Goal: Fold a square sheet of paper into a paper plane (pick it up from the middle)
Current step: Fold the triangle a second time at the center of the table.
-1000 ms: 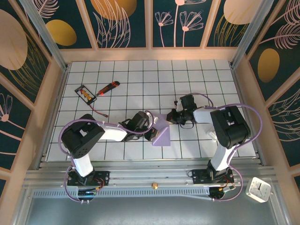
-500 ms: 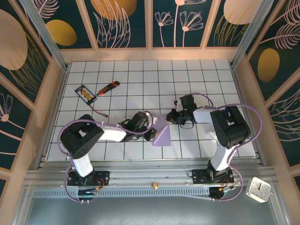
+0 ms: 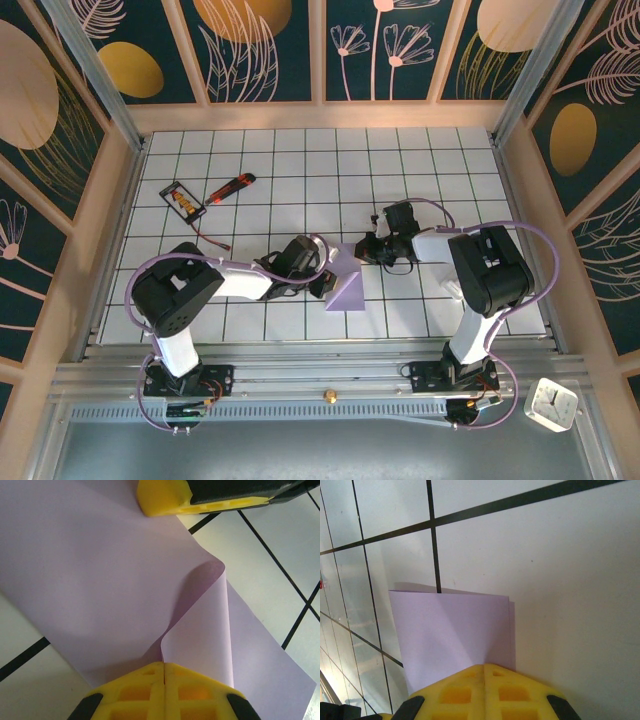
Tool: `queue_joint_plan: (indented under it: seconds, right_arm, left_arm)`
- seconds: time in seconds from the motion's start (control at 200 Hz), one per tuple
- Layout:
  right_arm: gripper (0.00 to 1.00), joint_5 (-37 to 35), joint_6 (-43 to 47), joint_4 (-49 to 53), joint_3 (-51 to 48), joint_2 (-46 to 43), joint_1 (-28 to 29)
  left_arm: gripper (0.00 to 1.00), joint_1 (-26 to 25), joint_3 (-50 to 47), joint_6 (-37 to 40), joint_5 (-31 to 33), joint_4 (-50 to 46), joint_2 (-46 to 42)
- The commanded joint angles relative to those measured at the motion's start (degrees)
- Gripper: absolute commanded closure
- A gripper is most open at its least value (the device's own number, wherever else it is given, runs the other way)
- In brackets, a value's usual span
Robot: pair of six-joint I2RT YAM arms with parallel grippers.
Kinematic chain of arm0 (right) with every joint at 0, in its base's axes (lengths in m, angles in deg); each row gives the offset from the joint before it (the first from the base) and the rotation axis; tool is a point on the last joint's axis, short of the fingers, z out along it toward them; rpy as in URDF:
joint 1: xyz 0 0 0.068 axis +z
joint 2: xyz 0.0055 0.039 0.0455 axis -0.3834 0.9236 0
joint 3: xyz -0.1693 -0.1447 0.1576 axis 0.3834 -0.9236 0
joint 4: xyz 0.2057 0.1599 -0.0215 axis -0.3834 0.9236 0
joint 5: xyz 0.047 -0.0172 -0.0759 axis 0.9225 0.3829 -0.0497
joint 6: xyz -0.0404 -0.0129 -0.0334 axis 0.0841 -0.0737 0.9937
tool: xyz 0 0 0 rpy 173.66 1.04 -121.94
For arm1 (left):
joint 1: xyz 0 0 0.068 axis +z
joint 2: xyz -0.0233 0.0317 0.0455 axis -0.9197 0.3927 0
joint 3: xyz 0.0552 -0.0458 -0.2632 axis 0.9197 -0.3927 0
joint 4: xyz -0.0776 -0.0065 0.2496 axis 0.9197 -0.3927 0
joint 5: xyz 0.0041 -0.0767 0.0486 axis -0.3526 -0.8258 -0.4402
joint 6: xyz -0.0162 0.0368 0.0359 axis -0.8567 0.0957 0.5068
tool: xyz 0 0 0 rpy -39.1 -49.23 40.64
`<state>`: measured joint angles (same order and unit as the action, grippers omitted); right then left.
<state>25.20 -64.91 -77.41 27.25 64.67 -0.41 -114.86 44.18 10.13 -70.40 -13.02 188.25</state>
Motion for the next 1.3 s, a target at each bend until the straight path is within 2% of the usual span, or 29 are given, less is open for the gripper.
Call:
queue_joint_plan:
  seconds: [0.0,0.911,1.296]
  right_arm:
    - [0.97,-4.33,0.75,4.71,-1.73,3.34,0.90]
    - [0.97,-4.24,0.89,4.97,-1.27,3.28,0.96]
    - [0.84,-3.23,1.72,6.89,1.86,1.80,0.74]
  left_arm:
    - [1.00,0.36,0.10,0.60,-0.40,-0.75,0.58]
    - [1.00,0.35,-1.20,0.62,0.42,-0.95,0.89]
    - [1.00,0.40,-1.61,0.56,0.75,-2.01,1.35]
